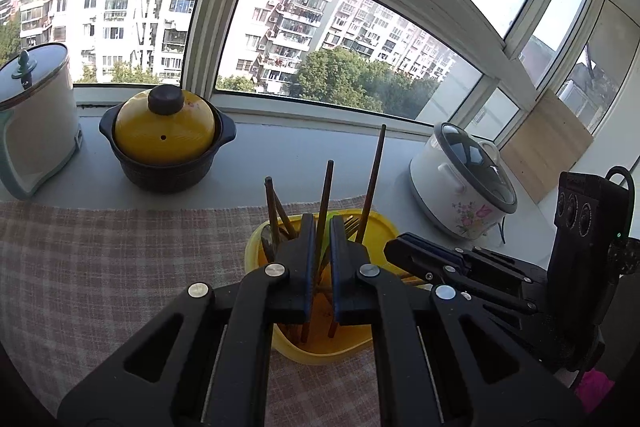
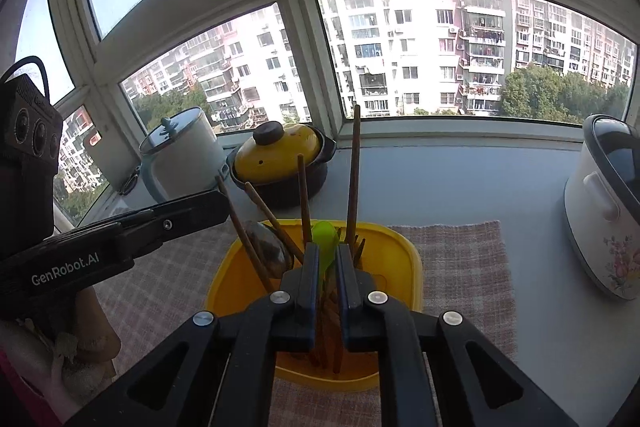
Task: Organize utensils
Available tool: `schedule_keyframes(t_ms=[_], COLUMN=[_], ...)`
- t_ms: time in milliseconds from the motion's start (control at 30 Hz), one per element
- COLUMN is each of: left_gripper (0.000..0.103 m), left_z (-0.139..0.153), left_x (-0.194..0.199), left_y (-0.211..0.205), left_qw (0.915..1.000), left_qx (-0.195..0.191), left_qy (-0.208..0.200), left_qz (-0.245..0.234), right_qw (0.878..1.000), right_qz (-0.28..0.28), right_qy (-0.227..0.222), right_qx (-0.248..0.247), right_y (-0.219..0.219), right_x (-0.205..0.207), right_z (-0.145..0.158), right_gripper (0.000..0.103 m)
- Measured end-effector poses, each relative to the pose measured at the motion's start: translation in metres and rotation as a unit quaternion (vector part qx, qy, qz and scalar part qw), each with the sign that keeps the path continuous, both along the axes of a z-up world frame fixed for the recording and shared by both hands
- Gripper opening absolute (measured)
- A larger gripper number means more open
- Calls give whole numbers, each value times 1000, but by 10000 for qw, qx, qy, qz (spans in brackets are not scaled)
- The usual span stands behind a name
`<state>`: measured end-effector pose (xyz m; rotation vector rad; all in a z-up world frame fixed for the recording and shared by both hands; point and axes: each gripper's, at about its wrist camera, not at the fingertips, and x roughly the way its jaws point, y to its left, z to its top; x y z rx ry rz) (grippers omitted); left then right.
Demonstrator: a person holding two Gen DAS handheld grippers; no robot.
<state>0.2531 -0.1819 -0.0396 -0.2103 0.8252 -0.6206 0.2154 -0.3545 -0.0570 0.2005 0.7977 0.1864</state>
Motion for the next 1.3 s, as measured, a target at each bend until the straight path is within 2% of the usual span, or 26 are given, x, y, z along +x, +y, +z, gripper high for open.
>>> schedule_keyframes(t_ms=[67, 400, 867, 933, 967, 1000, 1067, 1133, 1200, 1300], left_gripper=[4, 4, 5, 19, 32, 39, 45, 56, 65, 78], left_z=[-1, 0, 15, 16, 17, 17, 17, 18, 20, 25], left_x=[-6, -40, -100, -108, -112, -116, -121, -126, -132, -141], left_y=[4, 23, 42, 45, 46, 48, 50, 51, 53, 54], left_qw=[10000, 9997, 9982, 9979, 9978, 9977, 9972, 9969, 9965, 9939], left_qx=[40, 237, 505, 541, 546, 559, 638, 686, 713, 906], left_qy=[14, 0, -292, -318, -331, -349, -361, -361, -435, -628], left_qz=[3, -46, -167, -188, -191, -180, -143, -116, -100, 14], right_qw=[10000, 9998, 9996, 9993, 9992, 9990, 9987, 9984, 9981, 9975], right_qz=[-35, -191, -254, -299, -318, -341, -375, -392, -425, -485], right_qy=[13, 96, -45, -91, -123, -157, -234, -272, -311, -387], right_qx=[18, 52, -141, -196, -210, -228, -260, -301, -317, -347], right_y=[-1, 1, 22, 25, 25, 26, 27, 29, 29, 29], right_x=[-6, -35, -90, -98, -101, -105, -112, -118, -123, -128], right_z=[0, 4, 21, 25, 27, 30, 34, 38, 41, 46], right_gripper=[15, 22, 30, 33, 41, 51, 57, 59, 69, 76])
